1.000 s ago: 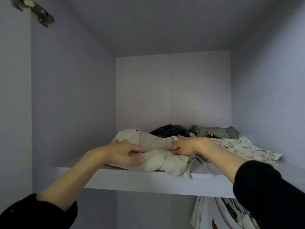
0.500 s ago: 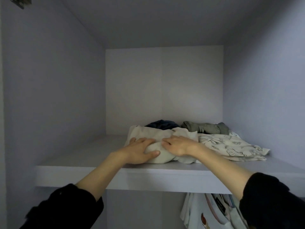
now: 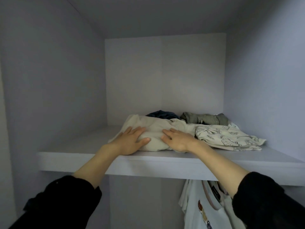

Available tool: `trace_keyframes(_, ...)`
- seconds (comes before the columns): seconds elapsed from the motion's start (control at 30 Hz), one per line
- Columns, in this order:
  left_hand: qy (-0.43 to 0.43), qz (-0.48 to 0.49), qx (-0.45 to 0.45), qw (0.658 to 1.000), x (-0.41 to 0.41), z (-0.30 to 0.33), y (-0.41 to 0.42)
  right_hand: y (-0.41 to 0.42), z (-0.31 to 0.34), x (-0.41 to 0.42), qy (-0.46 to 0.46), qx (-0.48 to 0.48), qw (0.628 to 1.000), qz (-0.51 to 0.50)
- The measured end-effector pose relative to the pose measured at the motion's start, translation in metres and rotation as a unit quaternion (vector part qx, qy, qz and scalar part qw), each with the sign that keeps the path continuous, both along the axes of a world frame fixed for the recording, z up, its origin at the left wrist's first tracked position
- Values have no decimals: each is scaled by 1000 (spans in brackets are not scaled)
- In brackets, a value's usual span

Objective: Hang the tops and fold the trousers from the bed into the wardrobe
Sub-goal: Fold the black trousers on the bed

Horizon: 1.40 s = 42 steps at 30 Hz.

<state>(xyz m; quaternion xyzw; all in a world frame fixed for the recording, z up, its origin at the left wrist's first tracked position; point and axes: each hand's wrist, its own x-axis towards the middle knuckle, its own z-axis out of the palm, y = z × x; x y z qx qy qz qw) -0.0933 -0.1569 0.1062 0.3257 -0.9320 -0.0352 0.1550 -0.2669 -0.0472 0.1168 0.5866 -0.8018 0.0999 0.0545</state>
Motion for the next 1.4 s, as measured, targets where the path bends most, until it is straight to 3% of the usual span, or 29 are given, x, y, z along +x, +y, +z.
trace_keyframes(0.1, 38, -6, 3, 999, 13, 0, 14, 7, 7, 11, 28, -40, 998, 29)
trace_keyframes(0.17, 112, -7, 12, 994, 27, 2, 24, 11, 13, 25, 21, -72, 995, 58)
trace_keyframes(0.3, 285, 61, -16, 956, 72, -3, 45, 20, 14, 71, -18, -178, 975, 129)
trace_keyframes(0.43, 352, 115, -20, 929, 137, -28, 81, 35, -12, 135, -85, -242, 943, 213)
trace_keyframes(0.67, 341, 279, -3, 898, 287, -109, 200, 65, -90, 292, -146, -138, 906, 373)
trace_keyframes(0.9, 353, 483, 15, 801, 432, -187, 392, 195, -171, 460, -232, 25, 824, 516)
trace_keyframes(1.1, 365, 641, 6, 676, 518, -226, 581, 338, -211, 591, -260, 126, 691, 662)
trace_keyframes(1.17, 371, 698, -20, 612, 539, -232, 657, 398, -220, 636, -249, 159, 631, 718)
trace_keyframes(1.2, 375, 710, -25, 596, 542, -233, 673, 411, -221, 646, -246, 165, 618, 728)
trace_keyframes(1.3, 374, 783, -63, 493, 547, -240, 768, 492, -231, 695, -231, 191, 528, 795)
trace_keyframes(1.4, 376, 846, -100, 366, 535, -246, 865, 586, -234, 727, -192, 225, 417, 859)
